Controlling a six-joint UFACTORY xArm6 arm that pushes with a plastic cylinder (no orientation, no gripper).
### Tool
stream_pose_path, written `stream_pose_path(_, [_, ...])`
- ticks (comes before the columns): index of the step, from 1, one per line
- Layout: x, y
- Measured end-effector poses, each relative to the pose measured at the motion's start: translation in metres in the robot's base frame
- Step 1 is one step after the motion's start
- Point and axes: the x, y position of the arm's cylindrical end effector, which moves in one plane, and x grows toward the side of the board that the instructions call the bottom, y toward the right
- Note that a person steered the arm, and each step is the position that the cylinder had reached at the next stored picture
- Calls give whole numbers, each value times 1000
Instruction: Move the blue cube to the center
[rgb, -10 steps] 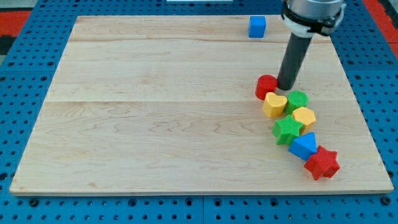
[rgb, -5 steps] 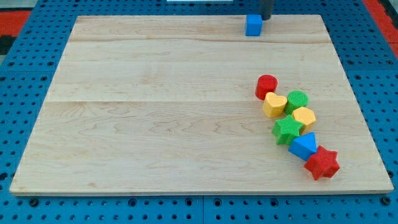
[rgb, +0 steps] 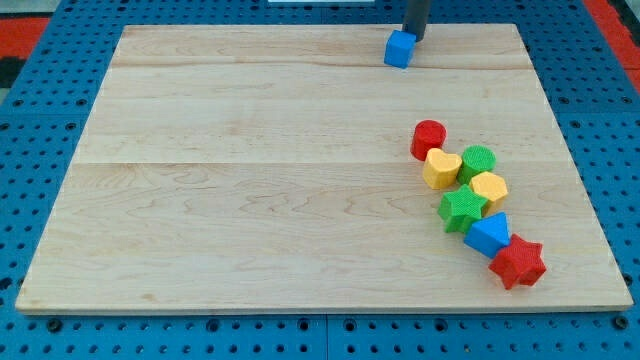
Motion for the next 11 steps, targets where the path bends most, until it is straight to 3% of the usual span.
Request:
stream_pose_path(2, [15,-40])
stream_pose_path(8, [133,-107])
stream_pose_path(11, [119,-88])
